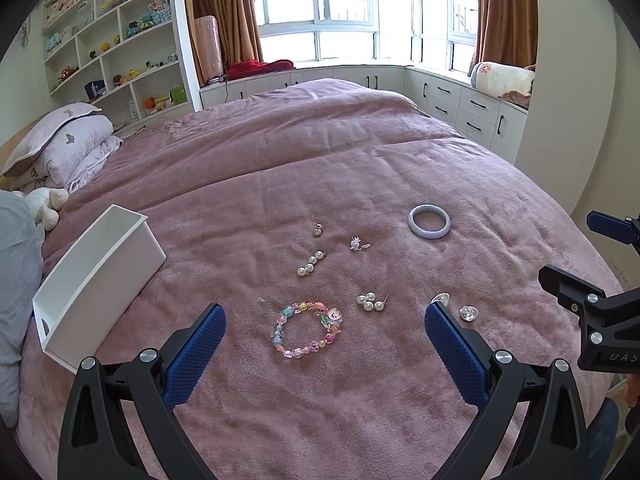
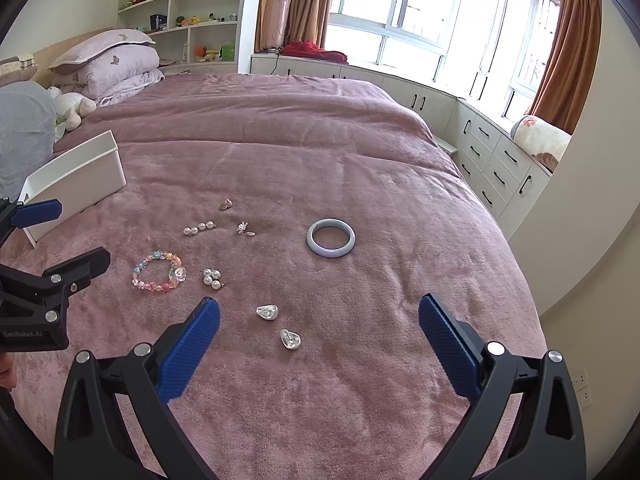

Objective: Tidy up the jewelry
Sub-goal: 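Grasp the jade bangle with the right tool while the left tool grasps the beaded bracelet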

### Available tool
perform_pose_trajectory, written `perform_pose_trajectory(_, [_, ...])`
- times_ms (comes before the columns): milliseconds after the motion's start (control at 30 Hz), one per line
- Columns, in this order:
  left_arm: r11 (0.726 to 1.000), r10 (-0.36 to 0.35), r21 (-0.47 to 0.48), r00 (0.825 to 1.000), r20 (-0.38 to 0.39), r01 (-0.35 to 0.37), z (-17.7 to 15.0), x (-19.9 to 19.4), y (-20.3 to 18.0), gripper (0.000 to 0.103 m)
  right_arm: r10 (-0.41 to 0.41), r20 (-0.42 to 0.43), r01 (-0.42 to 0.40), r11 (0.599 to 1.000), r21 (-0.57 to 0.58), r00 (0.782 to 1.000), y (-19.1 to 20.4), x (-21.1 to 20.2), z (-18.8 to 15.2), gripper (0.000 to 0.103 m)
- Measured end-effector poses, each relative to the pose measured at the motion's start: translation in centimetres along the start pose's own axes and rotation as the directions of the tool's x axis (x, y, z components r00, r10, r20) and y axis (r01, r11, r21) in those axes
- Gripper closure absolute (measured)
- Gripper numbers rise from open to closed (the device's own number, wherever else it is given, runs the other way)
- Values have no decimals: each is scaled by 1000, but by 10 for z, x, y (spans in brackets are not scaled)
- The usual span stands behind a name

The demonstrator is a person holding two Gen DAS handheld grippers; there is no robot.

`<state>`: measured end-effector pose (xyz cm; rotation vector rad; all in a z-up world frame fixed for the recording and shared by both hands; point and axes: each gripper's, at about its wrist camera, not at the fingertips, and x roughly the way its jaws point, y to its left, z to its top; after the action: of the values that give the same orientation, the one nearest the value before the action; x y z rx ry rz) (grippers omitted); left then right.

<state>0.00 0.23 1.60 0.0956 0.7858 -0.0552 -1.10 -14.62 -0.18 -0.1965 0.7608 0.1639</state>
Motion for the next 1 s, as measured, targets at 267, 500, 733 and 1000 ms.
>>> perform_pose_trajectory(267, [1000,-12,-6,1000,-20,12,-7,16,11,2,35,-2,-35,999,25,999,-12,14,1,5])
perform_pose_trajectory(500, [999,-54,-7,998,-41,54,-24,41,23,2,41,-2,-41,999,21,999,-18,38,2,11])
perform_pose_trajectory(733, [997,-66,-32,995,-79,63,-37,77,40,2,64,-9,-63,996,66,998,-27,83,8,27])
perform_pose_trajectory(1000, [997,-51,-68,986,-158,41,-50,123,66,2,57,-41,-52,992,117,998,-45,137,20,37])
